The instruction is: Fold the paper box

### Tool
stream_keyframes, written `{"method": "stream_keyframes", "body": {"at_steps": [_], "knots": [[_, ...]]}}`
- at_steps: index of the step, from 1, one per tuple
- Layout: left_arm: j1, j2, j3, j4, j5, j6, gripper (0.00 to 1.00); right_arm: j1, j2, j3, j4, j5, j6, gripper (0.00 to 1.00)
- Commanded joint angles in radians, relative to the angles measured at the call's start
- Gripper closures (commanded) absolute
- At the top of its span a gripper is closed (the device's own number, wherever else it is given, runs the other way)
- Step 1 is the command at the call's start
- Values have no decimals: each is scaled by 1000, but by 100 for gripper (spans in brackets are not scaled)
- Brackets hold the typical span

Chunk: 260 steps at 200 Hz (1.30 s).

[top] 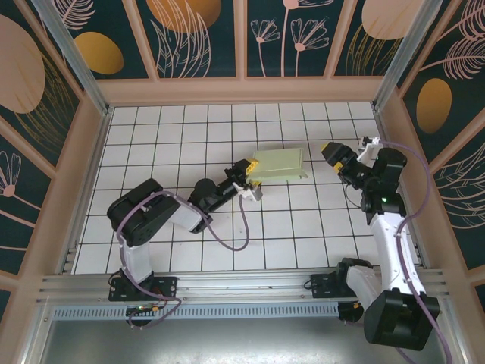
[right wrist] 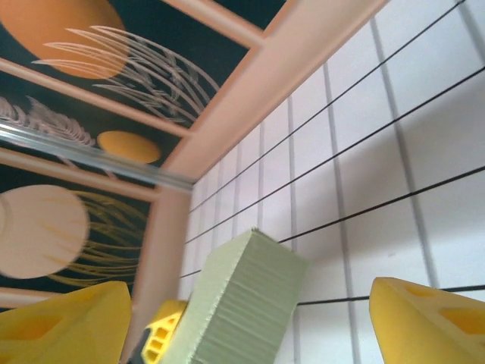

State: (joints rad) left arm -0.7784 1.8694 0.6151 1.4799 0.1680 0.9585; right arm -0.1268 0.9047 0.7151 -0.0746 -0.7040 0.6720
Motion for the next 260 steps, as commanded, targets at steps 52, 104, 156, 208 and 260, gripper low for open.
{"method": "stream_keyframes", "body": {"at_steps": [52,104,156,208,260], "knots": [[-5,-275,6,-706,-149,-431,64,163,-95,113,-318,351,-650,22],[-5,-378,20,-1041,-70,-516,63,393,-65,86,-294,442,-828,22],[-4,-405,53,-1263,47,-552,62,502,38,90,-310,401,-934,36],[-4,-360,72,-1305,77,-552,61,569,183,112,-326,374,-973,51],[0,-319,96,-1317,88,-570,60,571,277,130,-345,374,-997,72]]}}
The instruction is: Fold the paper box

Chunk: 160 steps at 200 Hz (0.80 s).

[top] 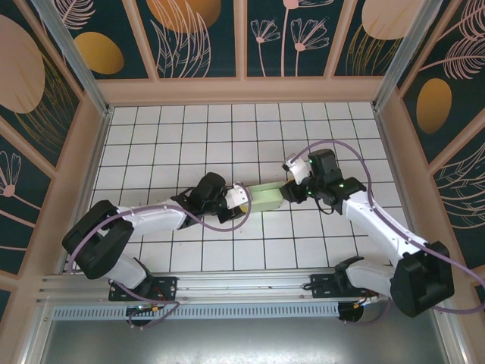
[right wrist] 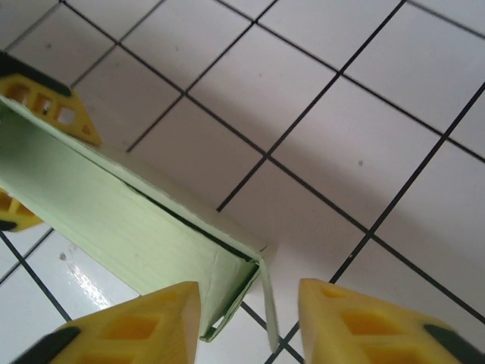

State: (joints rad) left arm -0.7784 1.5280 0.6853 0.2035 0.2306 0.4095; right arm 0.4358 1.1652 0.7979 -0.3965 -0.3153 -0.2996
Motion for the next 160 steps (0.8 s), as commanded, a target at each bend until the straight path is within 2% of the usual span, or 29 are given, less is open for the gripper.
{"method": "stream_keyframes", "body": {"at_steps": [1,26,69,95,135,160], "knots": [[0,23,26,-42,25,-20,60,8,17,47,-23,-15,-24,73],[0,31,33,-46,23,-34,59,7,27,59,-26,-17,-25,100],[0,62,65,-82,-3,-52,59,12,37,89,-53,-13,17,100],[-1,74,82,-95,-36,-76,58,22,47,97,-24,38,133,100],[0,97,123,-111,-76,-107,58,95,39,60,93,170,388,100],[0,114,138,-122,-82,-100,58,106,13,-30,179,196,430,100]]}}
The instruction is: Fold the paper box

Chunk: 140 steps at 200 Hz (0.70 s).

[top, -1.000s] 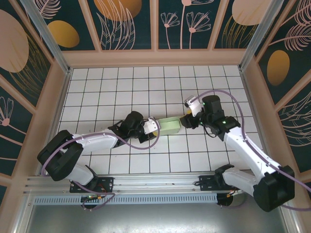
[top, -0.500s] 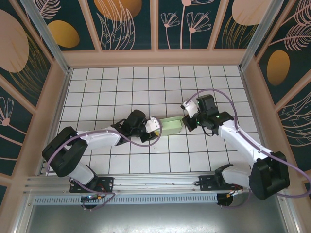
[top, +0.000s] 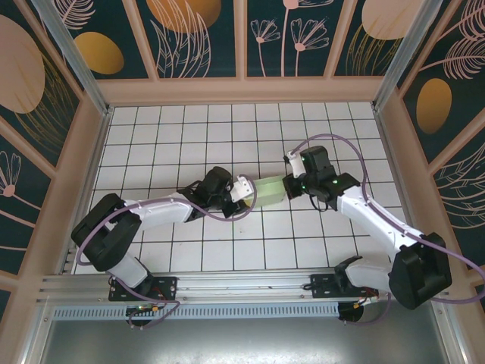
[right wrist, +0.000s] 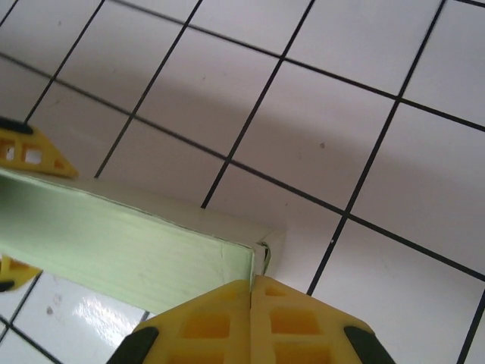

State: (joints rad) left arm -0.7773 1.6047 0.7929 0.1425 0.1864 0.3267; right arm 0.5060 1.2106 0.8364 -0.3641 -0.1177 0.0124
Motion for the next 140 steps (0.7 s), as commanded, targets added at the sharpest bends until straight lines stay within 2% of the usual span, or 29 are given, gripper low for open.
{"method": "stream_keyframes", "body": {"at_steps": [1,23,86,140], "knots": [[-1,39,30,-61,-38,-17,58,35,-35,-74,154,0,117,100],[-1,52,38,-72,-31,-17,57,52,-81,-155,229,22,112,100],[-1,85,67,-84,18,-61,55,52,-40,-187,268,14,67,100],[0,80,40,-32,21,-85,35,52,-38,-184,275,21,57,100]]}}
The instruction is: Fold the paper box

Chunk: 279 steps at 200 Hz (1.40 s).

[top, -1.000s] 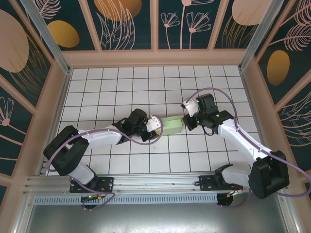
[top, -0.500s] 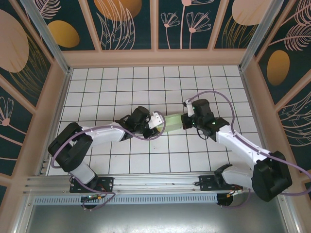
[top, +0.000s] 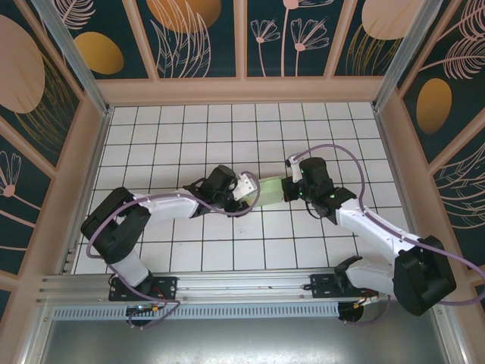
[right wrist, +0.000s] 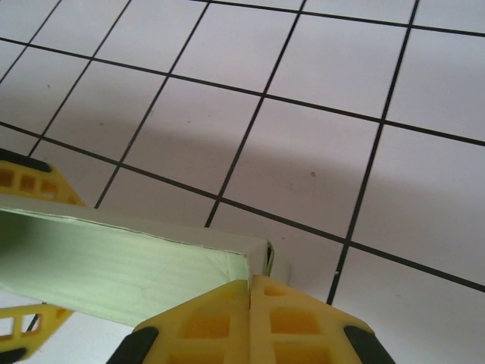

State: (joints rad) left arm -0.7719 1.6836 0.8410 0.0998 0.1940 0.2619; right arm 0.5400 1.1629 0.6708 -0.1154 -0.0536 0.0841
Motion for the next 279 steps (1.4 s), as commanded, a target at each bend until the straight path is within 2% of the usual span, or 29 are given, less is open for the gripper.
{"method": "stream_keyframes", "body": {"at_steps": [1,23,47,85,108,118,127,137,151,167,180,194,214,243,264,279], "knots": [[-6,-1,-8,12,13,-22,35,18,9,-19,26,-42,-15,100],[-6,-34,-17,51,4,-60,21,19,14,-20,24,-29,-21,100],[-4,-92,-54,115,-29,-127,1,21,21,-13,19,-14,-29,100],[-5,-230,-164,239,-117,-249,1,26,23,-8,26,-5,-30,100],[-4,-309,-204,279,-185,-380,1,32,25,-4,33,1,-29,100],[-5,-336,-185,251,-238,-478,1,34,25,-4,36,7,-26,100],[-6,-350,-135,164,-307,-594,1,35,24,-4,36,13,-24,100],[-5,-352,-77,74,-335,-660,1,37,25,-4,38,21,-20,100],[-7,-335,-3,-38,-390,-771,3,43,22,-7,40,24,-15,100],[-14,-315,76,-151,-403,-865,4,49,17,-6,35,34,-10,100],[-23,-307,116,-198,-403,-975,12,52,9,-7,31,47,-15,100],[-50,-292,168,-252,-420,-1053,16,51,8,-4,29,60,-18,100],[-84,-280,216,-351,-479,-1113,20,52,11,4,29,64,-9,100],[-84,-281,157,-320,-422,-1188,26,55,14,-11,68,61,-3,100],[-83,-242,174,-350,-431,-1203,33,57,11,-48,118,60,-7,100],[-83,-214,202,-372,-434,-1202,35,57,4,-80,156,55,-6,100]]}}
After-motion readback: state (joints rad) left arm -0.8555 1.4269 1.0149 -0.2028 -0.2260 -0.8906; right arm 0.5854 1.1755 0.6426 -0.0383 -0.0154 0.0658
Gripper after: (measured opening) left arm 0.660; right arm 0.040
